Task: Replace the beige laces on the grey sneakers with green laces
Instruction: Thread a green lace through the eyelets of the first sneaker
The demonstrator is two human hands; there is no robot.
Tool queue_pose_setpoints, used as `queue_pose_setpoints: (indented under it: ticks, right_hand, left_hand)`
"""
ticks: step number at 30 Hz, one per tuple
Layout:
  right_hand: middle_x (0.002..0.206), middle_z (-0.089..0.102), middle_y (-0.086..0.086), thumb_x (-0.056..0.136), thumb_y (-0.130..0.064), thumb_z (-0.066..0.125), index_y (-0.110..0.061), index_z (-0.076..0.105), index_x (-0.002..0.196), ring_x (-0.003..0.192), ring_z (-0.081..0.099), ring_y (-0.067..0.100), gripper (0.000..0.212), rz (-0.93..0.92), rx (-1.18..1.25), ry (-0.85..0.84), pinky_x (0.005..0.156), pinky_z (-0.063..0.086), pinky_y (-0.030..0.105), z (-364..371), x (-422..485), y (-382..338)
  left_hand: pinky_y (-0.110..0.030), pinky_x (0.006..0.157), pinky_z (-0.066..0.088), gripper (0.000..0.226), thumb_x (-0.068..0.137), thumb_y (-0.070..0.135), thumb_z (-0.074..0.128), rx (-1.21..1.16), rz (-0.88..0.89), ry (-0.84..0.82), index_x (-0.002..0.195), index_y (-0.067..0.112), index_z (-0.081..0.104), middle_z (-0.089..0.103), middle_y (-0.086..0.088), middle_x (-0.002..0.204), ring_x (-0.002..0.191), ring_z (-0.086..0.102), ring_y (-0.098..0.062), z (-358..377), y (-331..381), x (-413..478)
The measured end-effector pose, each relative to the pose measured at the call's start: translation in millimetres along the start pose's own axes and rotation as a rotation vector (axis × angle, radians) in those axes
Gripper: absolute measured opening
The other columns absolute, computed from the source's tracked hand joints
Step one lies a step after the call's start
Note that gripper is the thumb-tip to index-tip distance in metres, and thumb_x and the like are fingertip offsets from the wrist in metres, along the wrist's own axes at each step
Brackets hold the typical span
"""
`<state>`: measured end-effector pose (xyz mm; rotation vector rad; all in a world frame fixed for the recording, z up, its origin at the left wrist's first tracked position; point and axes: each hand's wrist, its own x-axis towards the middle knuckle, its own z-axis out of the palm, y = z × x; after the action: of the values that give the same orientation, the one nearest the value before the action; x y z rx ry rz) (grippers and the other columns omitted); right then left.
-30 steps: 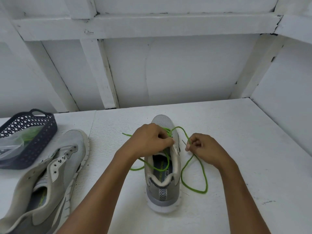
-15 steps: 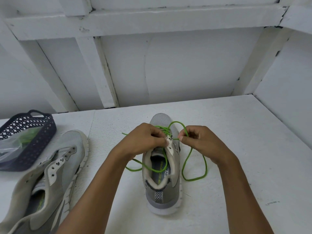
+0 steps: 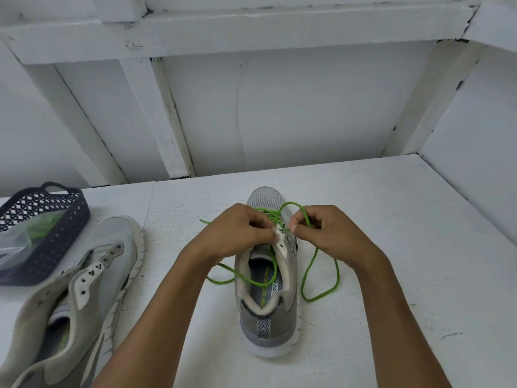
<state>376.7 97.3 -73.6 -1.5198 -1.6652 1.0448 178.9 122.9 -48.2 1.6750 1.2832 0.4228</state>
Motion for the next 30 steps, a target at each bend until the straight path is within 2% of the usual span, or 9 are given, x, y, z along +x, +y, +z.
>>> queue_pose_setpoints:
  ticks: [6, 10, 13, 17, 20, 22, 26, 28, 30]
  right_hand:
    - [0.059, 0.060, -0.019, 0.088, -0.018, 0.066, -0.021, 0.071, 0.079, 0.052, 0.050, -0.002, 0.010, 0.016, -0.148, 0.015, 0.053, 0.039, 0.012, -2.8, 1.5, -8.3]
    - [0.073, 0.066, -0.004, 0.088, -0.018, 0.062, -0.020, 0.070, 0.081, 0.053, 0.048, 0.004, 0.012, -0.020, -0.338, 0.023, 0.051, 0.040, 0.017, -4.2, 1.5, -19.0]
    - [0.078, 0.067, 0.007, 0.091, -0.017, 0.057, -0.010, 0.069, 0.084, 0.056, 0.048, 0.008, 0.015, -0.055, -0.483, 0.014, 0.048, 0.036, 0.018, -3.3, 3.1, -26.8]
    - [0.080, 0.067, 0.010, 0.092, -0.015, 0.056, -0.005, 0.068, 0.084, 0.058, 0.048, 0.012, 0.017, -0.058, -0.573, 0.007, 0.052, 0.038, 0.027, -0.6, 6.5, -31.6]
    - [0.078, 0.066, 0.007, 0.090, -0.013, 0.057, -0.007, 0.068, 0.083, 0.056, 0.046, 0.009, 0.015, -0.062, -0.552, -0.012, 0.047, 0.033, 0.019, 0.2, 8.3, -33.4]
    - [0.071, 0.064, 0.002, 0.090, -0.013, 0.060, -0.010, 0.069, 0.081, 0.053, 0.046, 0.006, 0.013, -0.051, -0.479, -0.029, 0.043, 0.031, 0.013, 0.0, 8.8, -32.4]
    - [0.066, 0.064, -0.006, 0.089, -0.016, 0.066, -0.020, 0.071, 0.075, 0.051, 0.050, -0.001, 0.015, 0.002, -0.294, -0.042, 0.050, 0.039, 0.013, 0.5, 8.6, -25.7]
    - [0.066, 0.064, -0.008, 0.089, -0.021, 0.068, -0.021, 0.072, 0.076, 0.054, 0.050, -0.001, 0.014, 0.019, -0.244, -0.033, 0.058, 0.042, 0.020, -0.5, 8.2, -21.1]
    - [0.073, 0.067, -0.005, 0.087, -0.034, 0.070, -0.020, 0.073, 0.082, 0.064, 0.054, 0.002, 0.015, 0.032, -0.182, -0.032, 0.066, 0.044, 0.028, -1.5, 6.7, -18.4]
  left_hand:
    - [-0.027, 0.073, 0.054, 0.008, 0.083, 0.022, 0.076, 0.020, 0.002, 0.006, 0.082, 0.015, 0.079, 0.074, -0.002, 0.079, 0.067, 0.062, -0.004, 2.0, 1.9, 1.1]
    - [-0.032, 0.072, 0.053, 0.010, 0.083, 0.025, 0.075, 0.065, 0.010, 0.007, 0.079, 0.017, 0.079, 0.073, -0.005, 0.081, 0.068, 0.060, -0.008, 4.3, 2.4, 3.2]
    - [-0.030, 0.069, 0.049, 0.012, 0.083, 0.027, 0.075, 0.093, 0.013, 0.005, 0.078, 0.017, 0.078, 0.072, -0.007, 0.081, 0.067, 0.057, -0.008, 5.5, 3.3, 4.9]
    - [-0.031, 0.068, 0.046, 0.014, 0.083, 0.028, 0.074, 0.121, 0.023, -0.004, 0.078, 0.015, 0.078, 0.070, -0.011, 0.082, 0.067, 0.054, -0.010, 5.3, 3.2, 4.8]
    - [-0.031, 0.062, 0.040, 0.025, 0.087, 0.028, 0.069, 0.138, 0.022, 0.004, 0.070, 0.009, 0.071, 0.061, -0.012, 0.067, 0.060, 0.047, -0.010, 4.7, 4.2, 4.6]
    - [-0.029, 0.059, 0.036, 0.030, 0.089, 0.025, 0.063, 0.108, -0.018, 0.038, 0.064, 0.010, 0.066, 0.051, -0.002, 0.054, 0.052, 0.041, -0.010, 3.3, 3.9, 5.7]
    - [-0.039, 0.067, 0.050, 0.018, 0.088, 0.018, 0.060, 0.228, 0.049, -0.004, 0.081, 0.015, 0.077, 0.069, -0.007, 0.075, 0.066, 0.057, -0.017, 0.9, 3.4, 7.7]
    - [-0.029, 0.068, 0.052, 0.013, 0.086, 0.019, 0.065, 0.299, 0.090, -0.010, 0.088, 0.021, 0.078, 0.072, 0.001, 0.080, 0.073, 0.063, -0.014, 1.9, 2.9, 7.4]
    - [-0.014, 0.057, 0.044, 0.008, 0.086, 0.020, 0.069, 0.356, 0.144, 0.025, 0.089, 0.019, 0.077, 0.068, 0.005, 0.075, 0.066, 0.058, -0.008, 3.8, 1.9, 7.6]
